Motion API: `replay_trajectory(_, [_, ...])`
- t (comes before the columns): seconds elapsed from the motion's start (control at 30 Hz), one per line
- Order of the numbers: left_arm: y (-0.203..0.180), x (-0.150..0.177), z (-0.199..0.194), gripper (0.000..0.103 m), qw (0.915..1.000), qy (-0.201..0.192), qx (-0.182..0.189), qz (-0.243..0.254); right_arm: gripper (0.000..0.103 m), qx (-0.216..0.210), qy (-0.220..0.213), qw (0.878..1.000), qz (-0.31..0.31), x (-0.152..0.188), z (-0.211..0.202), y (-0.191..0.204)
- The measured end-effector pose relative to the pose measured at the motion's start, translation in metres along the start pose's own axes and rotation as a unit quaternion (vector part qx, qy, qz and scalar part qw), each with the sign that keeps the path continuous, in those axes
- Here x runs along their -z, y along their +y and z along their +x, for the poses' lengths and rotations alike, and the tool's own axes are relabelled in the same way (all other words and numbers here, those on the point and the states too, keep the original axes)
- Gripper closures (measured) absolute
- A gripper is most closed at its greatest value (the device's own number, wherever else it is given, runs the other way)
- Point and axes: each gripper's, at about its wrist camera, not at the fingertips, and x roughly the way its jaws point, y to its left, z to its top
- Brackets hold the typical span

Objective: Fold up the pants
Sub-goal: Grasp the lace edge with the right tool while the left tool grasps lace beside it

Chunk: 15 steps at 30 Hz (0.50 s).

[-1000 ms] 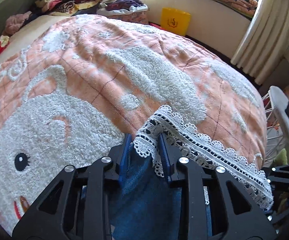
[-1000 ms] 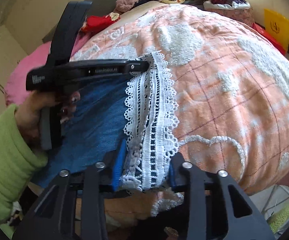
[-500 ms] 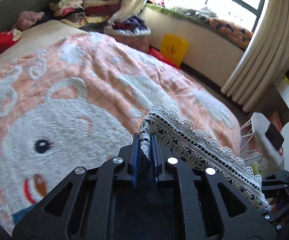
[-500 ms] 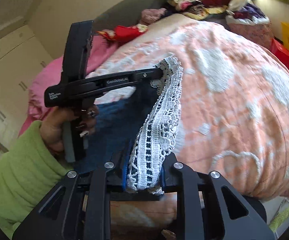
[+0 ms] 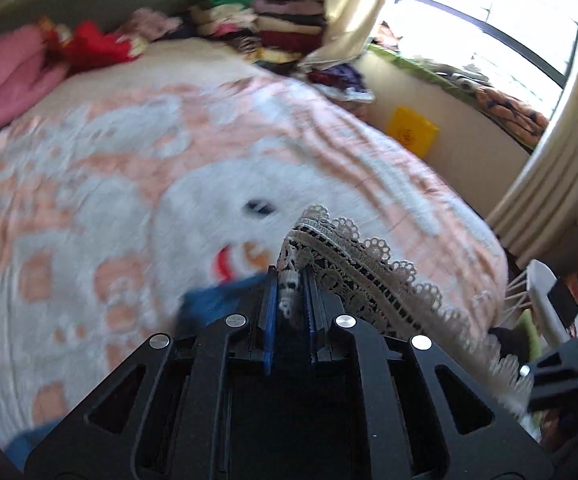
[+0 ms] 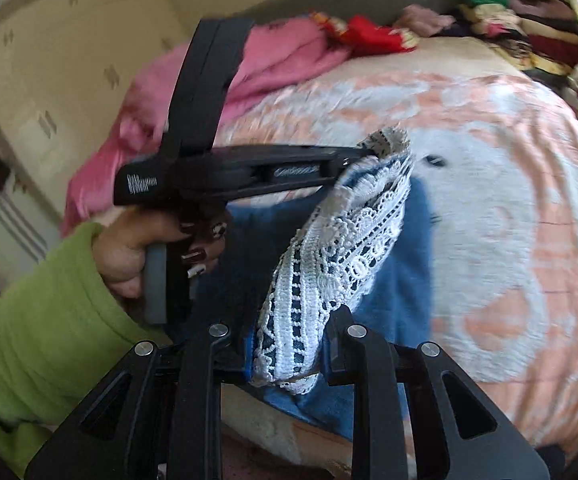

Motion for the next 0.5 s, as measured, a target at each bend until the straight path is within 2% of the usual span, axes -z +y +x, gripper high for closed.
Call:
replay_trajectory(0.2, [0.046, 0.027, -0.025, 0.096, 0.997, -0.021, -0.036, -0.065, 0.081, 0.026, 0.05, 0.996, -0.064, 0.008, 0.049, 0.033])
replay_trajectory(0.3, [0.064, 0.036, -0.044, 0.092, 0.9932, -0.039, -0.056, -0.094, 0.076, 0.03, 0.065, 0.993, -0.094, 0.016, 0.059, 0.048])
replay_trajectory(0.4, [0.082, 0.046, -0.063, 0.089, 0.9875, -0.058, -0.052, -0.137, 0.068, 0.012, 0.078, 0.989, -0.121, 0.028, 0.066, 0.066])
replay_trajectory(0.5, [0.089, 0.053, -0.071, 0.081, 0.9845, -0.065, -0.039, -0.158, 0.058, -0.03, 0.076, 0.984, -0.156, 0.035, 0.059, 0.089])
